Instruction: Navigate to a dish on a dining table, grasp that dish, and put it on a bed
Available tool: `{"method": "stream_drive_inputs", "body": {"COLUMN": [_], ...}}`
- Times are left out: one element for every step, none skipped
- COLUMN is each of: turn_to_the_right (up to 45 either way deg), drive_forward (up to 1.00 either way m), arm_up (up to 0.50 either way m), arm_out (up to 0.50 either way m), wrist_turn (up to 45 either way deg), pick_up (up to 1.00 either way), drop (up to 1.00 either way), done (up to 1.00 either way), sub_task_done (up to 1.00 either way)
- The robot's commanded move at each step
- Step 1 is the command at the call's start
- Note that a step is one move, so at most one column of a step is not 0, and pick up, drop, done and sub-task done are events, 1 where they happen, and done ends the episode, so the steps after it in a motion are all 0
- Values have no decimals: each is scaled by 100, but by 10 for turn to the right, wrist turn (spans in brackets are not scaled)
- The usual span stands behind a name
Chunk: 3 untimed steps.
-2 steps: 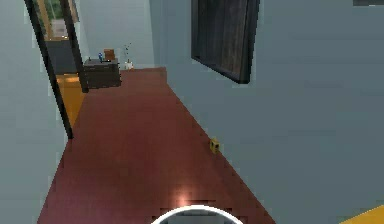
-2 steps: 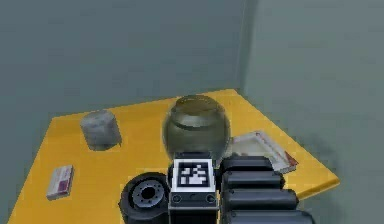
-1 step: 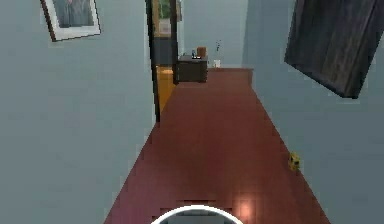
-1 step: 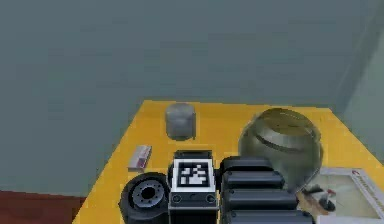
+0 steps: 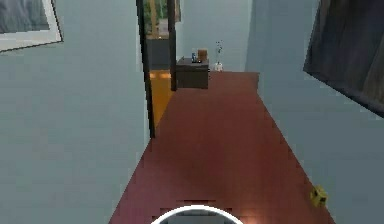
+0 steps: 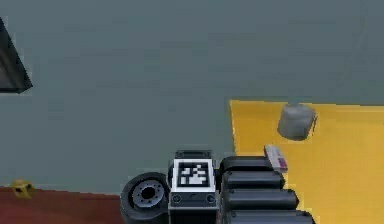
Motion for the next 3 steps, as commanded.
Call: {"method": "stream_drive_inputs", "body": {"turn_to_the_right": [90,0,30], "drive_forward": [0,100,0], "arm_up": [0,0,0], "arm_out": [0,0,0], "wrist_turn": [0,0,0], "pick_up": [0,0,0], "drop": [0,0,0], "done": [0,0,0], "sub_task_done": [0,0,0]}}
